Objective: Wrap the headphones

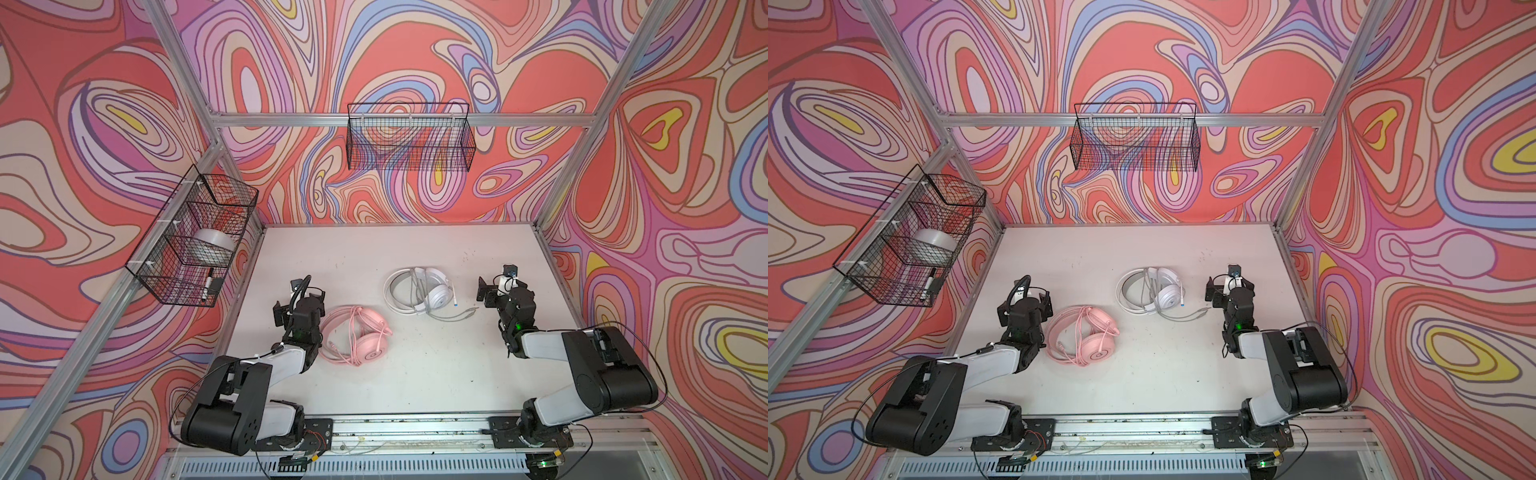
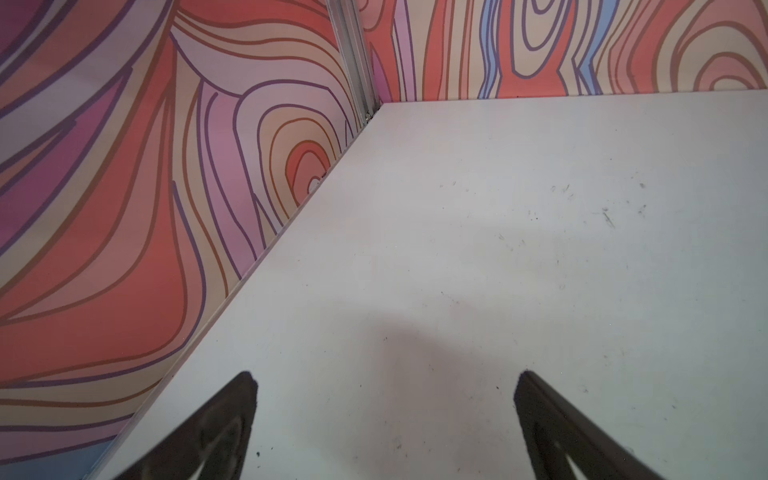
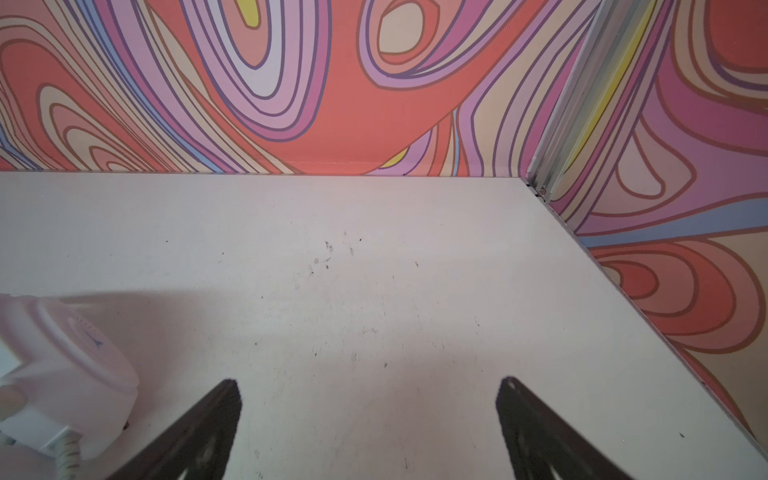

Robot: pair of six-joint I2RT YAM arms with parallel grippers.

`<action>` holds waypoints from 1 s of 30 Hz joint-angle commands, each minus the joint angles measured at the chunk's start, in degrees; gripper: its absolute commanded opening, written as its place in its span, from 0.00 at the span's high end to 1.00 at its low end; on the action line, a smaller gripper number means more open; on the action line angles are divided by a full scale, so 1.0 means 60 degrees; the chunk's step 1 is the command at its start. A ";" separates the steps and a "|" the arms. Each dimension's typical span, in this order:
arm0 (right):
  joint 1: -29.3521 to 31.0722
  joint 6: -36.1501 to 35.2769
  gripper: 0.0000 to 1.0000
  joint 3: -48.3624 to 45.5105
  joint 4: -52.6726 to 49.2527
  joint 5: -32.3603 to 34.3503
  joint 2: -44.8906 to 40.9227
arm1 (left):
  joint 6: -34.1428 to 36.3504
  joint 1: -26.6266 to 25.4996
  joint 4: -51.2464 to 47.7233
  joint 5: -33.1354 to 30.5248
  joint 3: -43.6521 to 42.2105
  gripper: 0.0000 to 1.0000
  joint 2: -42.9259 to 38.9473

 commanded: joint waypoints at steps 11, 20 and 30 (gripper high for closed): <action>-0.0615 0.0190 0.01 0.0261 0.1514 -0.0647 0.1831 | 0.0269 0.1054 0.1805 0.3102 0.0151 0.00 0.1161; -0.0828 0.0493 0.01 0.0751 0.0575 -0.0504 0.1851 | 0.0232 0.1253 0.1755 0.3619 0.0445 0.00 0.1742; -0.0829 0.0480 0.02 0.0736 0.0614 -0.0478 0.1844 | 0.0244 0.1253 0.1691 0.3615 0.0457 0.00 0.1761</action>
